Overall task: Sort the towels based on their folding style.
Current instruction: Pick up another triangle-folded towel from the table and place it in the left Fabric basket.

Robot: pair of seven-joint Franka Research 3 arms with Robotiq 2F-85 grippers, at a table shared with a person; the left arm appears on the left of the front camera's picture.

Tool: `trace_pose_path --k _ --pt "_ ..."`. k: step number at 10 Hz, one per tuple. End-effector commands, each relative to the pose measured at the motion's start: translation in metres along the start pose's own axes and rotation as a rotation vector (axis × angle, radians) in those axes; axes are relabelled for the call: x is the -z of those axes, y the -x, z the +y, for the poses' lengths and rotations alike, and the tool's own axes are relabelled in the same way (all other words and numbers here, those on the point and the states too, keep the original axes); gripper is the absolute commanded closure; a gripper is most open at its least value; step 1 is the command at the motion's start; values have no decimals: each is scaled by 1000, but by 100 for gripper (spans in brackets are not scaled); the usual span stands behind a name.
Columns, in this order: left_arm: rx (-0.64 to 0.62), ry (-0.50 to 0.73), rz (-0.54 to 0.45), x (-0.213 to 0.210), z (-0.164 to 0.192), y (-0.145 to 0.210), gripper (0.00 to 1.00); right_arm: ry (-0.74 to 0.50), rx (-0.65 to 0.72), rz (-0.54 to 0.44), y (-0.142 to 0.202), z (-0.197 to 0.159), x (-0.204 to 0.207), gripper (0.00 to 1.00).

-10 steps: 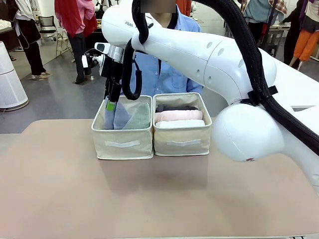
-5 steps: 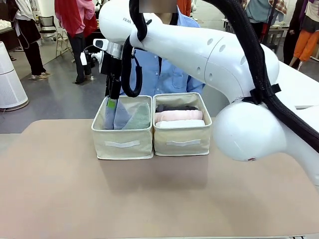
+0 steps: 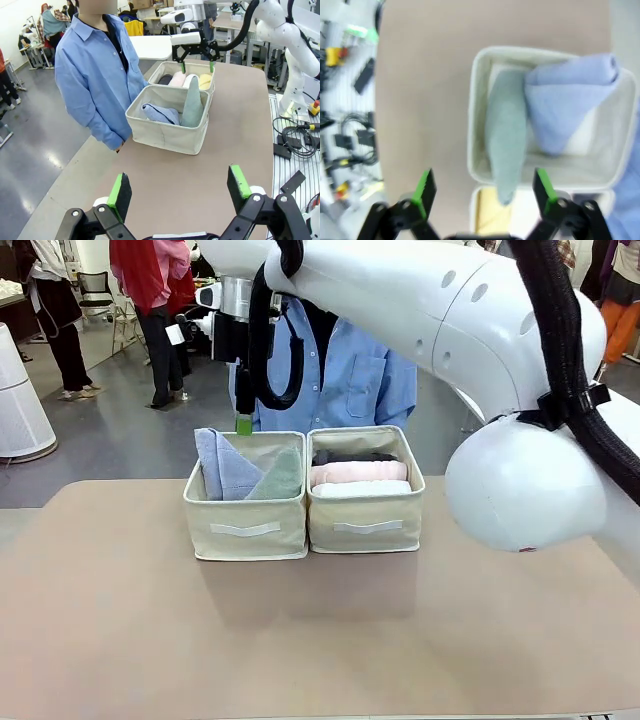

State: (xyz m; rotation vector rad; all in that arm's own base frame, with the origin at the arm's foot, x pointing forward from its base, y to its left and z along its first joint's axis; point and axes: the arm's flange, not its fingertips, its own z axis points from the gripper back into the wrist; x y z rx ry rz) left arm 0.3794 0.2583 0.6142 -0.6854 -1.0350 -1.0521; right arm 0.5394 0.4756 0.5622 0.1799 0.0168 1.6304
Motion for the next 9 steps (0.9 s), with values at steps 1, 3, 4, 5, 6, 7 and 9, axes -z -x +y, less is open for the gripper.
trace_pose_path --k 1,3,4,5,6,7,9 --pt "16 -13 -23 0 -1 0 0 -50 174 196 36 49 22 0" --pt "16 -13 -23 0 -1 0 0 -113 328 406 63 83 21 0" --pt "16 -13 -23 0 -1 0 0 -141 433 493 78 100 19 0" --pt "16 -13 -23 0 -1 0 0 -194 495 566 95 116 17 0" --pt "16 -13 -23 0 -1 0 0 -229 622 641 117 136 13 0" --pt "16 -13 -23 0 -1 0 0 -260 690 647 135 151 8 0" --pt "16 -13 -23 0 -1 0 0 -107 842 513 174 178 -6 0"
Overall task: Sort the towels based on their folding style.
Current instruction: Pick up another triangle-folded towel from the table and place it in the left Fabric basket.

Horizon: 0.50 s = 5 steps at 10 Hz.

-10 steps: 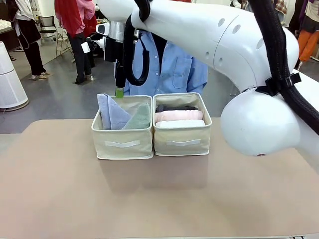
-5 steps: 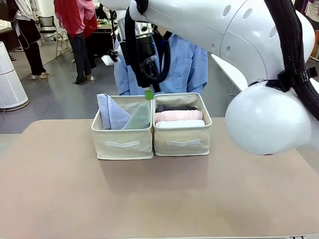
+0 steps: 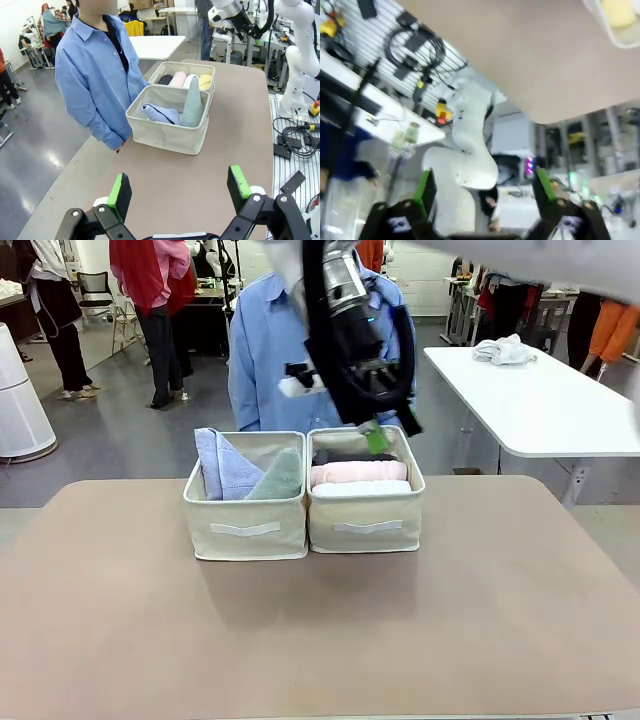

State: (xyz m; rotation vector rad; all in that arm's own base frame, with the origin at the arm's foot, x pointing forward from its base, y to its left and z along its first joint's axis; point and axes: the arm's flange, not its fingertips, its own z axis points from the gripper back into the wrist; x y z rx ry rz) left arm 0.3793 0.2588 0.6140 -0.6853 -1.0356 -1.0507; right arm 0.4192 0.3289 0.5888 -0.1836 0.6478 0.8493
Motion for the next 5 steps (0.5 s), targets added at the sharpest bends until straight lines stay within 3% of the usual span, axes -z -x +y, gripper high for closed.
trace_pose_path --k 1,3,5 --pt "17 -12 -23 0 -1 0 0 67 149 -278 59 -2 61 0" --pt "17 -12 -23 0 -1 0 0 94 191 -459 88 -25 80 0" --pt "17 -12 -23 0 -1 0 0 150 191 -500 101 -38 91 0"
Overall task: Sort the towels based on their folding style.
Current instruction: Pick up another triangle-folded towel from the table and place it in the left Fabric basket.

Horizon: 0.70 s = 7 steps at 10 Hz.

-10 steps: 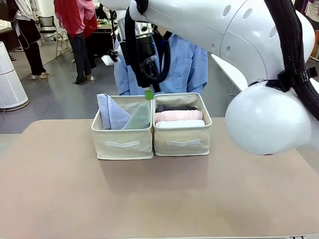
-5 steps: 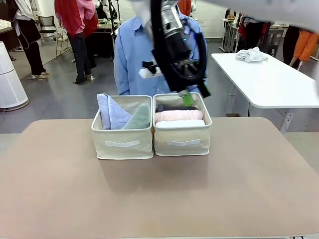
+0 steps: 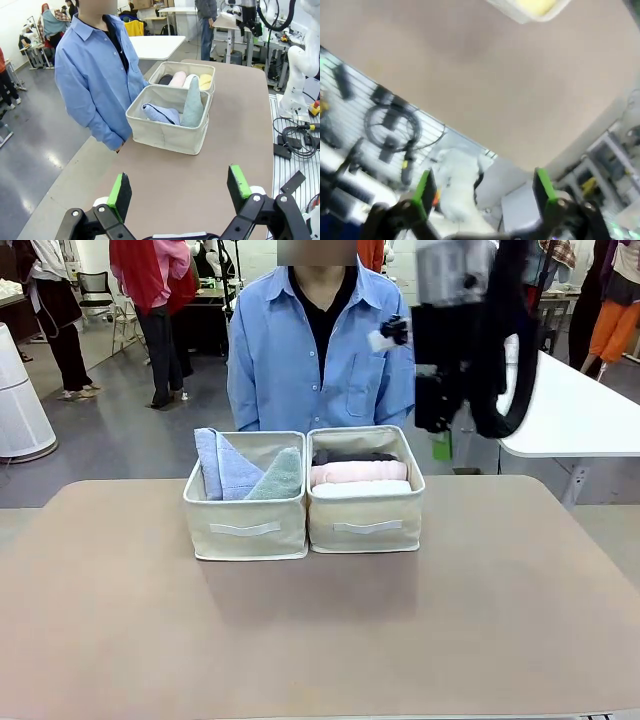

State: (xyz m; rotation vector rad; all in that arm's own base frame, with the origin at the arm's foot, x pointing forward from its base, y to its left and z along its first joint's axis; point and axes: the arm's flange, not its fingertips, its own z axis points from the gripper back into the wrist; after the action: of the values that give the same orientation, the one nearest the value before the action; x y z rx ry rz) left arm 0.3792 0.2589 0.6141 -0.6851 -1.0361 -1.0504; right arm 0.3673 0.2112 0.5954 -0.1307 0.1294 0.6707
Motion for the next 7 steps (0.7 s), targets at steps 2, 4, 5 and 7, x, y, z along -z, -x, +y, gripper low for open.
trace_pose_path --k 2,4,5,7 --pt "16 -11 -22 0 -1 0 0 101 -65 -97 13 0 28 0" --pt "16 -11 -22 0 -1 0 0 55 -33 -51 11 -3 21 0" --pt "16 -11 -22 0 -1 0 0 55 -33 -51 11 -3 21 0" --pt "16 -11 -22 0 -1 0 0 55 -33 -51 11 -3 21 0"
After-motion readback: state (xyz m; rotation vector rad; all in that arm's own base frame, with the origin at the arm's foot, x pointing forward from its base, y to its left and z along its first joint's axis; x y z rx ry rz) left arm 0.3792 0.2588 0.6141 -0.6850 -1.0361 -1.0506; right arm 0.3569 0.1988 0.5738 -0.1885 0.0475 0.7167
